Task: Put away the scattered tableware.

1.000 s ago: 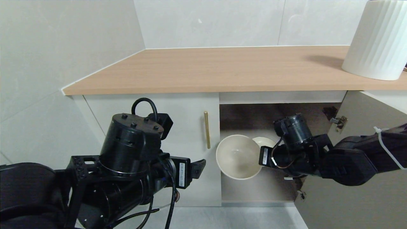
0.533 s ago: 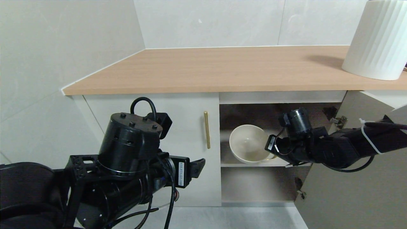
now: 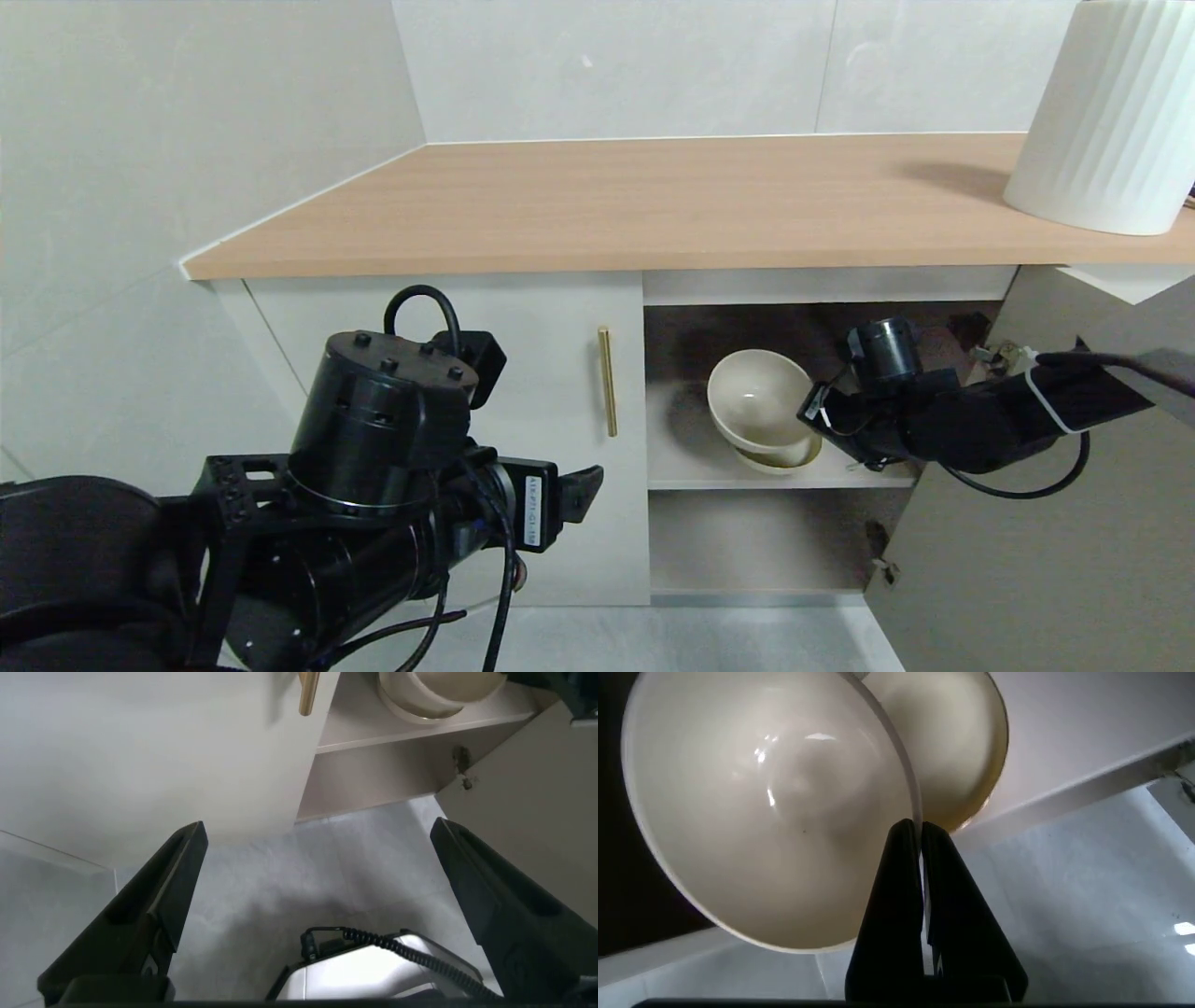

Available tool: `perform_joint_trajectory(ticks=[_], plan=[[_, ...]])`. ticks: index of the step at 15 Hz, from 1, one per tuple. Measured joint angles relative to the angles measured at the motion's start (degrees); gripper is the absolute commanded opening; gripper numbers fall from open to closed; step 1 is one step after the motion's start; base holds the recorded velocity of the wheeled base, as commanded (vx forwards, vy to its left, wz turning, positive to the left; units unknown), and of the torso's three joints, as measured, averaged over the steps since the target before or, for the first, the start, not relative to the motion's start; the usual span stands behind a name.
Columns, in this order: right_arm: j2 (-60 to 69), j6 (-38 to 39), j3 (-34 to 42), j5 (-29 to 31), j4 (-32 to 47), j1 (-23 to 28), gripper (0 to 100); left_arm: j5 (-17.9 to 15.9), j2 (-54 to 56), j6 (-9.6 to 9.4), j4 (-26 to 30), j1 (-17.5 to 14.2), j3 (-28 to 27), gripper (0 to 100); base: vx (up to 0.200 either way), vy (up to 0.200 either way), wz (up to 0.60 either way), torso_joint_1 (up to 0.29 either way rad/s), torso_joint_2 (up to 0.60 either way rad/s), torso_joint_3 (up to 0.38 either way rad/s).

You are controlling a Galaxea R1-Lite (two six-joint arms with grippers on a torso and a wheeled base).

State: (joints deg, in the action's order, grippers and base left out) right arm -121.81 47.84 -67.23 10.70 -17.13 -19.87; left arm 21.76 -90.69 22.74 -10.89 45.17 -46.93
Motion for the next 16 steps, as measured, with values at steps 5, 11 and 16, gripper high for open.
perform_joint_trajectory(ticks=[5,11,16], plan=[[-1.9,-0.11,0.1,0.1,-1.05,0.96,0,0.0,0.0,0.01,0.0,0.0,0.0,100,0.0,0.0,0.0,0.0,0.0,0.0],[-4.07,-0.35,-0.13,1.0,-5.01,2.71,0,0.0,0.02,0.01,0.05,0.0,0.0,100,0.0,0.0,0.0,0.0,0.0,0.0],[-5.69,-0.44,-0.99,2.01,-5.01,3.23,0,0.02,0.02,0.0,0.05,0.0,0.05,100,0.0,0.0,0.0,0.0,0.0,0.0]])
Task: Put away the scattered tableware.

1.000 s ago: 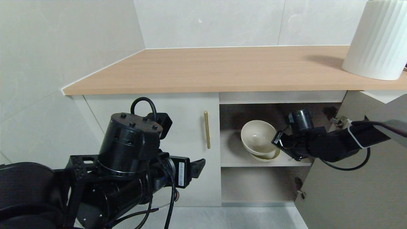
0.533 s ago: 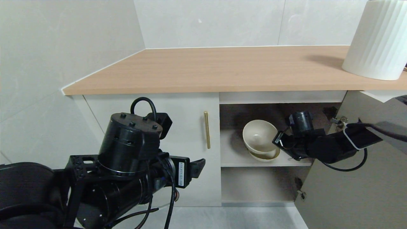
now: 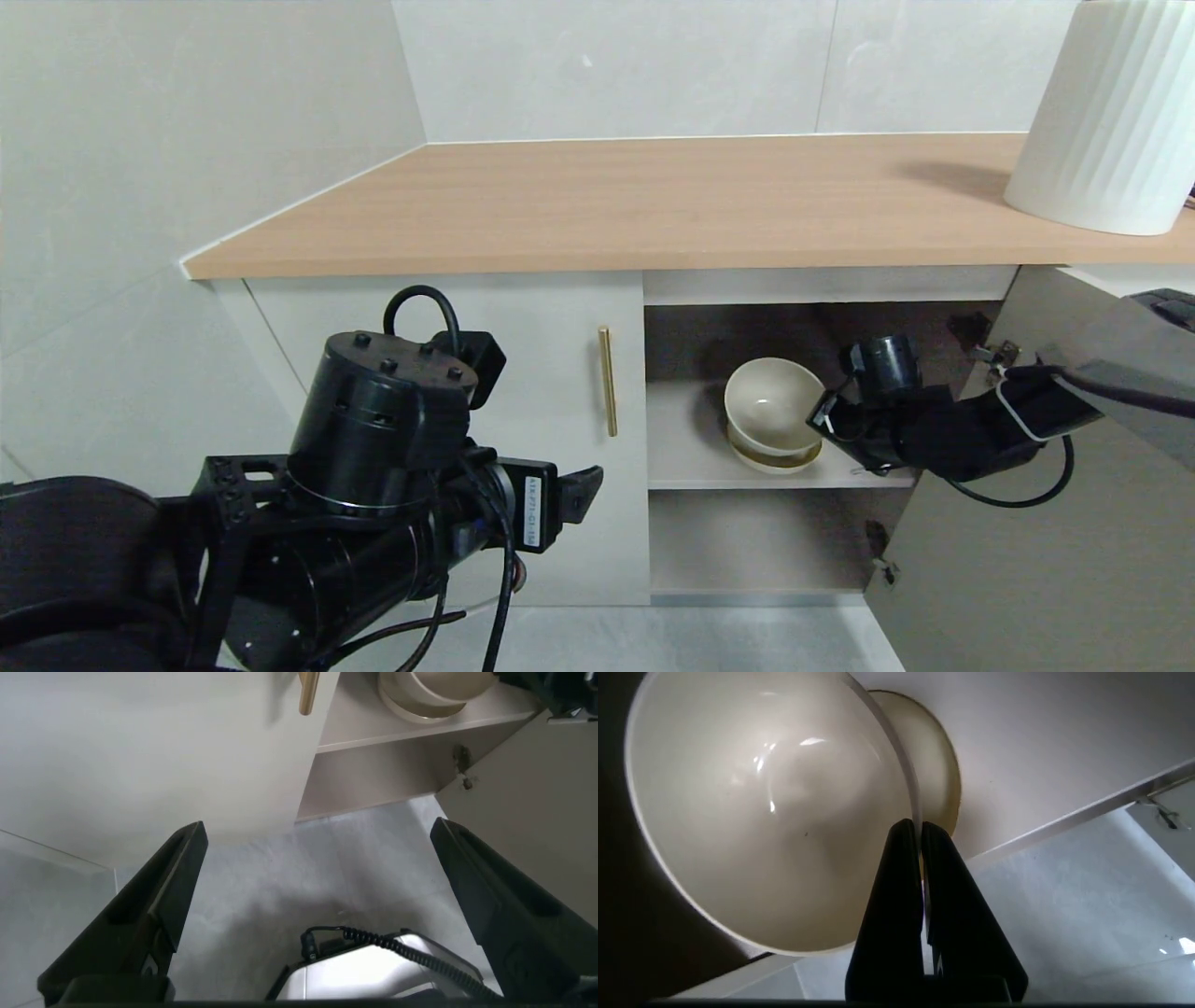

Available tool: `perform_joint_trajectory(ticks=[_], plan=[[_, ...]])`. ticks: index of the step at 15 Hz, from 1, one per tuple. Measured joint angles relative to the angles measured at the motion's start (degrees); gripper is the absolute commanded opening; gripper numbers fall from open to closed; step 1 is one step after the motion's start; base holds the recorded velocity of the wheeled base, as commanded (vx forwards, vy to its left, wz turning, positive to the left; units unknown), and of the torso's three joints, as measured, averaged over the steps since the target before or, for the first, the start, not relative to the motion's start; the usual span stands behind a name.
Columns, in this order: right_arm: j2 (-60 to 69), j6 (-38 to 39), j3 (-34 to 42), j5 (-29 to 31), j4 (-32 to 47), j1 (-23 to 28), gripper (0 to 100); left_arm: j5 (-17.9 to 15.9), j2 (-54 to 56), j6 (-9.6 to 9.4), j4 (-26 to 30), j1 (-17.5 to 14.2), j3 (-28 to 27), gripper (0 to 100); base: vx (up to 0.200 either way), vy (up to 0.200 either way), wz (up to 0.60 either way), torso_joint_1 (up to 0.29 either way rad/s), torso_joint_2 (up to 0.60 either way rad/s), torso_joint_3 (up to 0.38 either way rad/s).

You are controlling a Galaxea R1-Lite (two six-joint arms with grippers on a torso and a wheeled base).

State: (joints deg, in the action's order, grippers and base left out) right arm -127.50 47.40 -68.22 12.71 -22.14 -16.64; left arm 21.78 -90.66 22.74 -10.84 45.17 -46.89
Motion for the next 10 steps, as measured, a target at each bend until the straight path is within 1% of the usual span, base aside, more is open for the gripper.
perform_joint_trajectory(ticks=[9,10], plan=[[-2.02,-0.22,-1.1,0.55,0.0,0.41,0,0.02,0.01,0.0,0.02,0.0,0.04,100,0.0,0.0,0.0,0.0,0.0,0.0],[-2.1,-0.24,-1.18,0.56,0.0,0.41,100,0.02,0.01,0.0,0.02,0.0,0.04,100,0.0,0.0,0.0,0.0,0.0,0.0]])
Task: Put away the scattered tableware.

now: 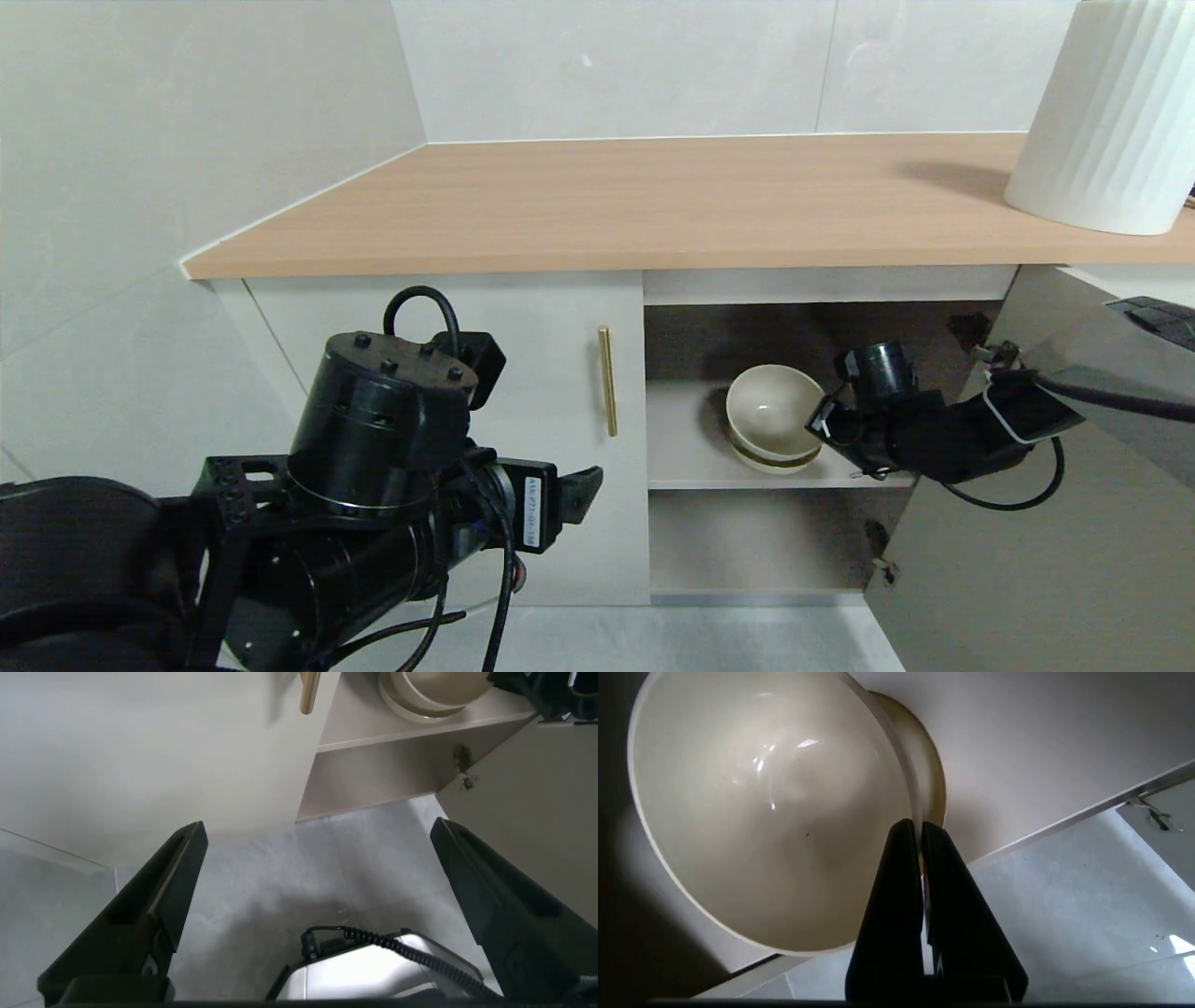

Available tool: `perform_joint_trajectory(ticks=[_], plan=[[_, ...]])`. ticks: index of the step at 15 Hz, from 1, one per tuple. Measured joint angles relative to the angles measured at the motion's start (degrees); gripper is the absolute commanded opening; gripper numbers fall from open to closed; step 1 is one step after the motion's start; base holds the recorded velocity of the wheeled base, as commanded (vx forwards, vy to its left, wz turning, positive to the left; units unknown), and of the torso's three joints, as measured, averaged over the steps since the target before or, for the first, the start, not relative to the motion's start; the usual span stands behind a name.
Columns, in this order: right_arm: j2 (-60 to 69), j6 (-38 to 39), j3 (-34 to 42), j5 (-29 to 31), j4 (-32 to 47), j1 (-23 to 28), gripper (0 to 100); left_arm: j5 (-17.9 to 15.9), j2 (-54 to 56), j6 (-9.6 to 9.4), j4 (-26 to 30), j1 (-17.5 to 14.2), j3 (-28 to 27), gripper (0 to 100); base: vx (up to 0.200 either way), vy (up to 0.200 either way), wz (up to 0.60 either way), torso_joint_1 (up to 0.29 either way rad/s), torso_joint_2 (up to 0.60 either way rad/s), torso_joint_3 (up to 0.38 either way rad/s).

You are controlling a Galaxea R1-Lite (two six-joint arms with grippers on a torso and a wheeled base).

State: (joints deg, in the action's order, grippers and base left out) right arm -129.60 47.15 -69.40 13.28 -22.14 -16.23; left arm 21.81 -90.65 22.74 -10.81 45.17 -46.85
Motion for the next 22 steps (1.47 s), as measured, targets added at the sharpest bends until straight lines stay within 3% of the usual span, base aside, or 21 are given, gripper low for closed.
perform_joint_trajectory(ticks=[12,15,18,22], plan=[[1.57,-1.5,1.57,-0.15,0.39,-0.48,100,0.05,0.27,0.22,-0.05,0.0,-0.11,100,0.0,0.0,0.0,0.0,0.0,0.0],[7.27,-5.83,6.95,-1.71,0.35,-2.16,100,-0.09,2.04,0.26,-0.02,-1.62,-0.63,100,0.0,0.0,0.0,0.0,0.0,0.0],[17.71,-12.53,17.44,-5.01,0.17,-4.36,100,-0.79,5.34,0.24,0.78,-4.57,-0.91,100,0.0,0.0,0.0,0.0,0.0,0.0],[38.91,-24.31,29.55,-7.16,4.63,-8.24,100,-4.55,12.86,-0.99,4.08,-10.36,3.39,100,0.0,0.0,0.0,0.0,0.0,0.0]])
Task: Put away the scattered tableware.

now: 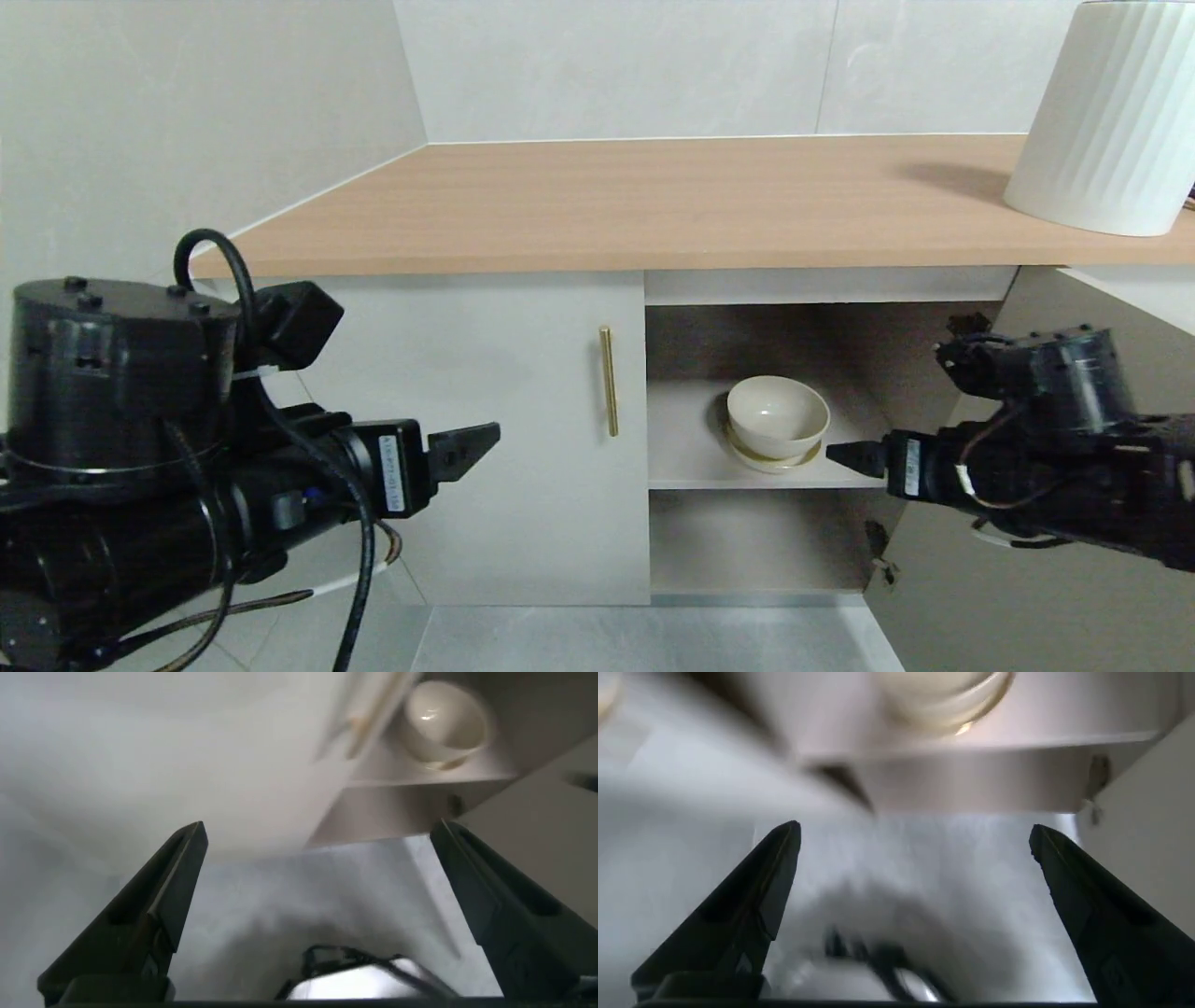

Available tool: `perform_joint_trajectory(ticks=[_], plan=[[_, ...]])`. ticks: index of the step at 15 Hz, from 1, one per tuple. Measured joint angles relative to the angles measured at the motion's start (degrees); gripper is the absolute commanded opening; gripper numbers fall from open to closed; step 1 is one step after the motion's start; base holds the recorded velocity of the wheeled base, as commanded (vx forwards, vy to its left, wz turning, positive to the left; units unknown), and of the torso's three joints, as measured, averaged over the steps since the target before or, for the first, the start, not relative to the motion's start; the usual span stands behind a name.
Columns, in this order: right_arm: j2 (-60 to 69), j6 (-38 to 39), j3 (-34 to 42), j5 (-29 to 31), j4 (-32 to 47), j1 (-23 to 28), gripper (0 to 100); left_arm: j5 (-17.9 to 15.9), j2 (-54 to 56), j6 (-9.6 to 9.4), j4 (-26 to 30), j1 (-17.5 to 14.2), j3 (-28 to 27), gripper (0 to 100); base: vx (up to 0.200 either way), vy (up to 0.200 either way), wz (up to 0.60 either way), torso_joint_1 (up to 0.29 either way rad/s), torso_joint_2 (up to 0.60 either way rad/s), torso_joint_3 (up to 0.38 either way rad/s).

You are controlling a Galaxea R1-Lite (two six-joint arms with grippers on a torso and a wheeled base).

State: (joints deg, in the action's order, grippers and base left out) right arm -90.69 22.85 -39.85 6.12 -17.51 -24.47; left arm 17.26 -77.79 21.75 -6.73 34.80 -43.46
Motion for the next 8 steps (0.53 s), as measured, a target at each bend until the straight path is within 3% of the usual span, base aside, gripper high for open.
perform_joint_trajectory(ticks=[2,4,6,8], plan=[[10.56,-3.5,3.06,-0.4,10.01,-1.85,100,-0.46,2.57,-2.6,0.17,-4.0,4.3,100,0.0,0.0,0.0,0.0,0.0,0.0],[17.86,-5.03,4.27,-0.87,17.82,-3.17,100,-2.73,5.63,-3.83,0.24,-5.71,7.13,100,0.0,0.0,0.0,0.0,0.0,0.0],[20.87,-5.36,5.46,-0.77,18.3,-3.62,100,-3.99,7.73,-4.16,0.33,-6.25,8.44,100,0.0,0.0,0.0,0.0,0.0,0.0],[22.27,-5.9,5.73,-0.62,18.29,-3.84,100,-4.05,8.74,-4.27,0.3,-6.3,8.68,100,-0.2,0.0,0.0,0.002,0.0,0.002]])
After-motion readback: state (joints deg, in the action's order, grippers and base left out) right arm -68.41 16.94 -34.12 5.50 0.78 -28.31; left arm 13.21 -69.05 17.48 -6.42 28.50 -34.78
